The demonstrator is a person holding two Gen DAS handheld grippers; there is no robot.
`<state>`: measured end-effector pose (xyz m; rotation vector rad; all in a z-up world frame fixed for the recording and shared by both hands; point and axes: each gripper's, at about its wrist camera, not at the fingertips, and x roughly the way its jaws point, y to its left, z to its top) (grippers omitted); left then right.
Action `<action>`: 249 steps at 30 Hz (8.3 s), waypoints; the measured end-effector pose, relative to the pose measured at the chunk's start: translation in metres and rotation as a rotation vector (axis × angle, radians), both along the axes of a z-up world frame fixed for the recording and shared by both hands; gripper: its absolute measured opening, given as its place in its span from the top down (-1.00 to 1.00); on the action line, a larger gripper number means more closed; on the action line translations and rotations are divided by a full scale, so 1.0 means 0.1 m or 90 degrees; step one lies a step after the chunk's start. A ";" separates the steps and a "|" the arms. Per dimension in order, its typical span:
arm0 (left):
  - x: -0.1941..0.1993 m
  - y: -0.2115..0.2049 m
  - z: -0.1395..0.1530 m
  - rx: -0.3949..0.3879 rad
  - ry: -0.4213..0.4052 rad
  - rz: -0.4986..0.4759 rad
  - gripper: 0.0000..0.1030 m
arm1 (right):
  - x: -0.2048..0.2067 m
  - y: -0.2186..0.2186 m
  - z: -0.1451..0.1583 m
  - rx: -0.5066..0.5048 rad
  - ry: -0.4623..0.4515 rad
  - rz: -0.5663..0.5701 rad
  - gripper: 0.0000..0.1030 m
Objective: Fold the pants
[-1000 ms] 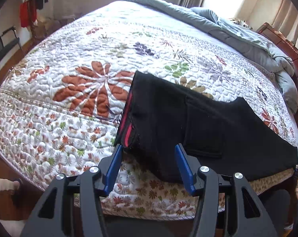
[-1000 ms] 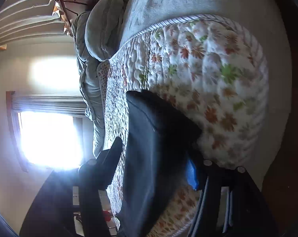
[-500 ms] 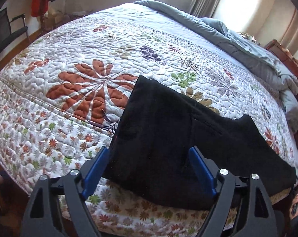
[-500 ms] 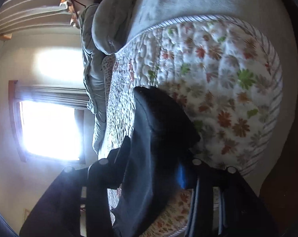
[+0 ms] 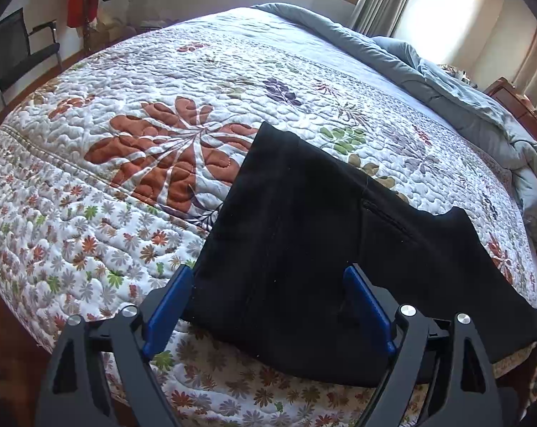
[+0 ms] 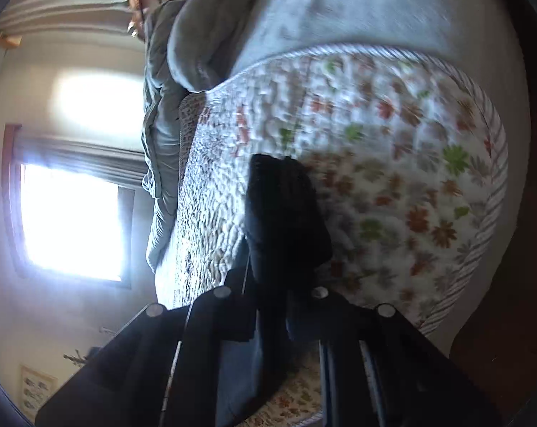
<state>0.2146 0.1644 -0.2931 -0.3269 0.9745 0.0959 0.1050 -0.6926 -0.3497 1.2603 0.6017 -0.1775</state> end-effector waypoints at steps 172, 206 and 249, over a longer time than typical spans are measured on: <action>-0.23 0.28 0.00 -0.073 -0.046 0.037 -0.71 | 0.96 4.43 1.73 -1.053 0.144 0.441 0.81; -0.28 0.38 -0.02 -0.099 -0.054 0.044 -0.71 | 0.99 5.63 0.48 -1.309 0.192 0.625 0.81; -0.17 0.32 -0.09 -0.086 -0.012 0.031 -0.71 | 0.74 3.41 0.64 -0.537 0.202 0.506 0.30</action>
